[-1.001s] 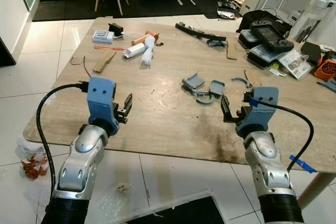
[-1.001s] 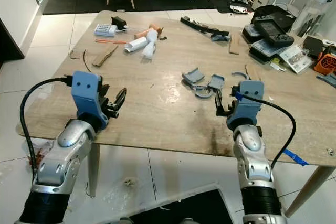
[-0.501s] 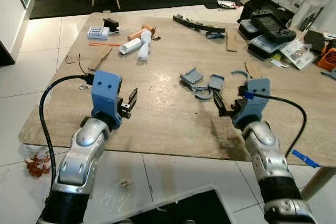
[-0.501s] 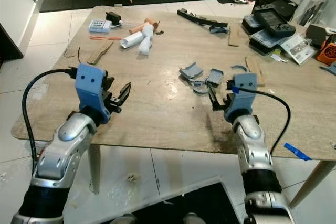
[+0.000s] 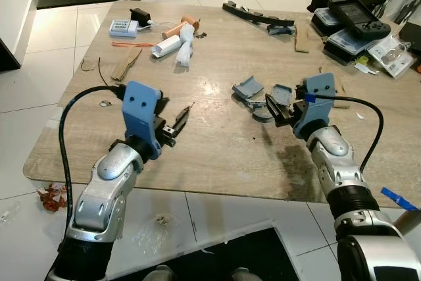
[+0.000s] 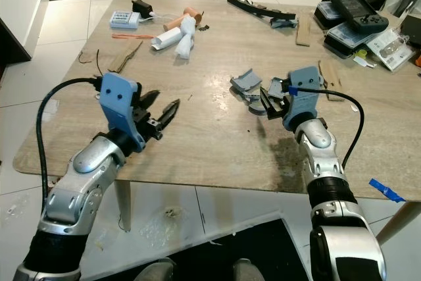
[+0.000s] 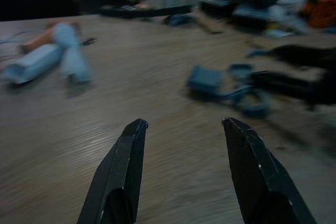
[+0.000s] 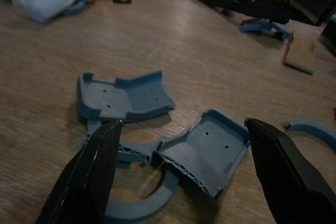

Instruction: Picking trash to rubbish bin

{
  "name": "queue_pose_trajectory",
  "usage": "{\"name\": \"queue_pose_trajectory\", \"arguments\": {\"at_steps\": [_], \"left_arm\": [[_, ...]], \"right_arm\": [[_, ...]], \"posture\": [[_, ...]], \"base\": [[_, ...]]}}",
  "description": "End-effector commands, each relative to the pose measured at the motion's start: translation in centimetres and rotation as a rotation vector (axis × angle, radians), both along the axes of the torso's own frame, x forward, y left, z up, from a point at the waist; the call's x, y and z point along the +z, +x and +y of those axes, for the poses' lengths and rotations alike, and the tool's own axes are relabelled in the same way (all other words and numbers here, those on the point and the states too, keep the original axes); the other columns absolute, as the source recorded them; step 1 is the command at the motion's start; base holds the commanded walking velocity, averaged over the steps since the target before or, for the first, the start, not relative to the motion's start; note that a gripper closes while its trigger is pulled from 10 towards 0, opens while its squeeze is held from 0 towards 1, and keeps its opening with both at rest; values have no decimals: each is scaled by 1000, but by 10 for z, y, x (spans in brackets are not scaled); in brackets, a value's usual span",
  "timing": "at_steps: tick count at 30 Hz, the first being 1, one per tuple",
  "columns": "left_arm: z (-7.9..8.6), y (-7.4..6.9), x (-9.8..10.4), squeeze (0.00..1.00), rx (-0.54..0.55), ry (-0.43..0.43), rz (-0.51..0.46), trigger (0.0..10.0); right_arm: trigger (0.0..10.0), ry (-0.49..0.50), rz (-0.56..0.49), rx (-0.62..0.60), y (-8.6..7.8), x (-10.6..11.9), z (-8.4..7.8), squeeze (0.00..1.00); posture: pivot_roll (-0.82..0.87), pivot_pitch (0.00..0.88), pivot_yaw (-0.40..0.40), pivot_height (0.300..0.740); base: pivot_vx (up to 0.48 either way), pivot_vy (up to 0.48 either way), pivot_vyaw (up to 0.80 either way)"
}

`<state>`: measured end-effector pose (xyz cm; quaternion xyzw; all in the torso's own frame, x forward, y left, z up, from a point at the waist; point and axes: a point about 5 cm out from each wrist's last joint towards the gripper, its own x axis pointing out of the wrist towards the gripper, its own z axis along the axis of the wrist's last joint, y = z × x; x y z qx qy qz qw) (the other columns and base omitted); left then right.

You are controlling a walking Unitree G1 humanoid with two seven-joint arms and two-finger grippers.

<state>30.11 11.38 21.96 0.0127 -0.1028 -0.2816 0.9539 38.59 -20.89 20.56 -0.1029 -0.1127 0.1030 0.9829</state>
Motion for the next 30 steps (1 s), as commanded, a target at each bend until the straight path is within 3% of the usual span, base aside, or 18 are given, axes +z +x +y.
{"name": "queue_pose_trajectory", "arguments": {"at_steps": [1,16,25,26,27,28,29,30], "left_arm": [[-7,-6,-2,0,-54,-2,8,10000],[-17,-9,2,0,-131,2,8,10000],[-20,-9,2,0,-136,-16,17,10000],[-21,-9,2,0,-136,-20,17,10000],[-21,-9,2,0,-137,-22,17,10000],[-21,-9,2,0,-137,-22,17,10000],[-21,-9,3,0,-139,-25,17,10000],[-22,-9,3,0,-141,-25,16,10000]], "right_arm": [[10000,-28,8,8,0,-2,-1,0],[10000,-76,115,-9,3,-15,-18,0],[10000,-45,134,-32,3,-18,-24,0],[7882,-41,136,-33,3,-18,-25,0],[6980,-38,138,-33,3,-19,-25,0],[6980,-38,138,-33,3,-19,-25,0],[4588,-37,141,-34,3,-19,-25,0],[2980,-38,145,-34,3,-19,-26,0]], "posture": [[16,297,18,740],[33,313,27,740],[32,312,25,740],[32,312,25,740],[31,313,23,740],[31,313,23,740],[31,313,23,740],[29,314,21,740]], "base": [[0,0,0],[0,0,0],[0,0,0],[0,0,0],[0,0,0],[0,0,0],[0,0,0],[0,0,0]]}}
